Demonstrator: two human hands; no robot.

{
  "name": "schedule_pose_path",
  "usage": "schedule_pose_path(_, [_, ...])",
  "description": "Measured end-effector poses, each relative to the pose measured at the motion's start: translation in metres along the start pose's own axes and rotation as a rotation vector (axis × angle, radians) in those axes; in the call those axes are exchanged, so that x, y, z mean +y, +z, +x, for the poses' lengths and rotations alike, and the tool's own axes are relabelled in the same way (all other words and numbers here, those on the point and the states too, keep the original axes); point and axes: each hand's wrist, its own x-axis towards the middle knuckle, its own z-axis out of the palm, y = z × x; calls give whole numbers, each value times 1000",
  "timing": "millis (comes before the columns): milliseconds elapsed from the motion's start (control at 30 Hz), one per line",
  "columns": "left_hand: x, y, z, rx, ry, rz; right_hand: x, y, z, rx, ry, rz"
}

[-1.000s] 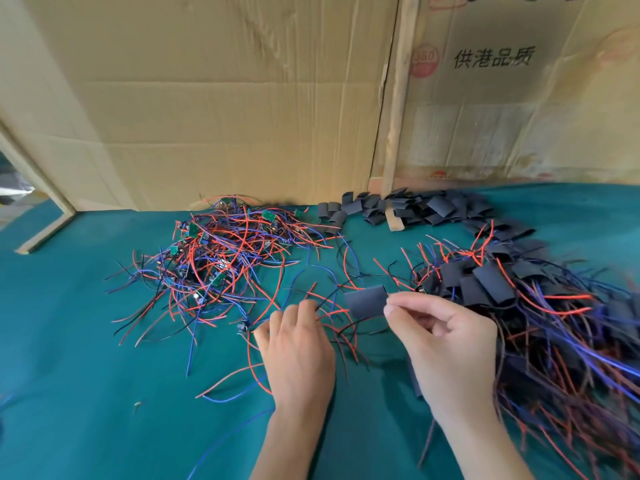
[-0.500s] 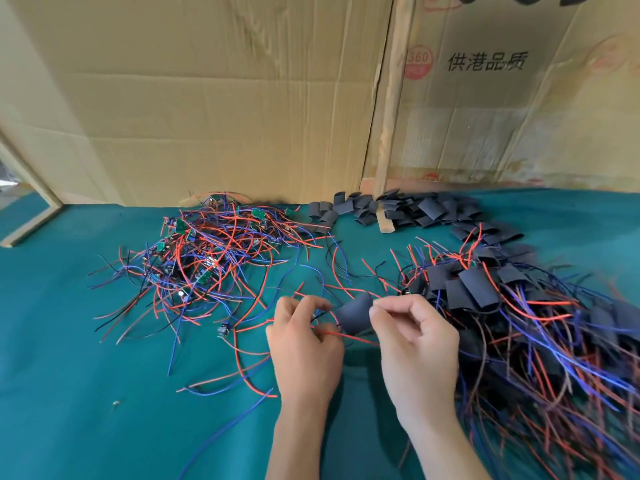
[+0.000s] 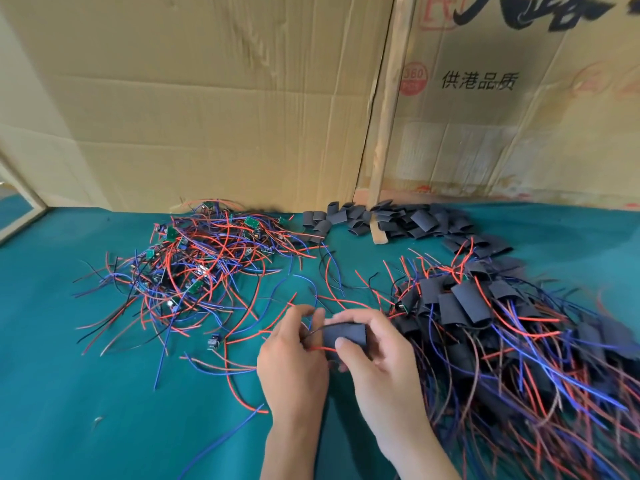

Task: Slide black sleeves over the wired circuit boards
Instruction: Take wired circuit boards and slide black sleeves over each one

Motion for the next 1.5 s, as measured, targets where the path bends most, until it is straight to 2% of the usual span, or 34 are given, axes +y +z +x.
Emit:
schedule_pose_path(67, [-1,0,1,14,28,-6,0,2,1,0,67,84])
schedule_pose_path(133, [0,-1,3,53,40,-5,2,-1,2,121,96,159])
schedule_pose_path(233, [0,-1,4,92,2,-29,5,-10,4,270,22,-14])
schedule_pose_path(300, [-1,0,5,70,-26,-57,5,-9,2,199,-27,-135])
schedule_pose_path(367, [-2,2,4,40,-25,-40,6,-3,-1,0,-20,-204])
schedule_pose_path(433, [-3,1,1,-2,-15,-21,6,2,-2,-132,14,-129])
schedule_pose_path(467, [-2,0,0,-33,0,-25,5,2,-1,-137,41,-40])
schedule_pose_path(533, [-3,3,-2,-88,39,-32,2,-2,3,-63,61,93])
schedule_pose_path(667, [2,1,-9,-133,159,-1,1,-13,8,133,90,157])
schedule_pose_path(867, [13,3,-21,-133,336,-161,2,-16,10,225,27,-2])
schedule_pose_path(1033, [18,3,-26,-146,352,-230,1,-18,10,231,11,0])
schedule_pose_path(1200, [18,7,-24,-86,287,-203,-3,-18,10,144,170,340])
schedule_pose_path(1300, [16,9,-21,-15,267,-195,-4,-17,8,112,152,320])
schedule_pose_path(1500, [16,13,-19,90,207,-222,-5,-19,9,288,27,263])
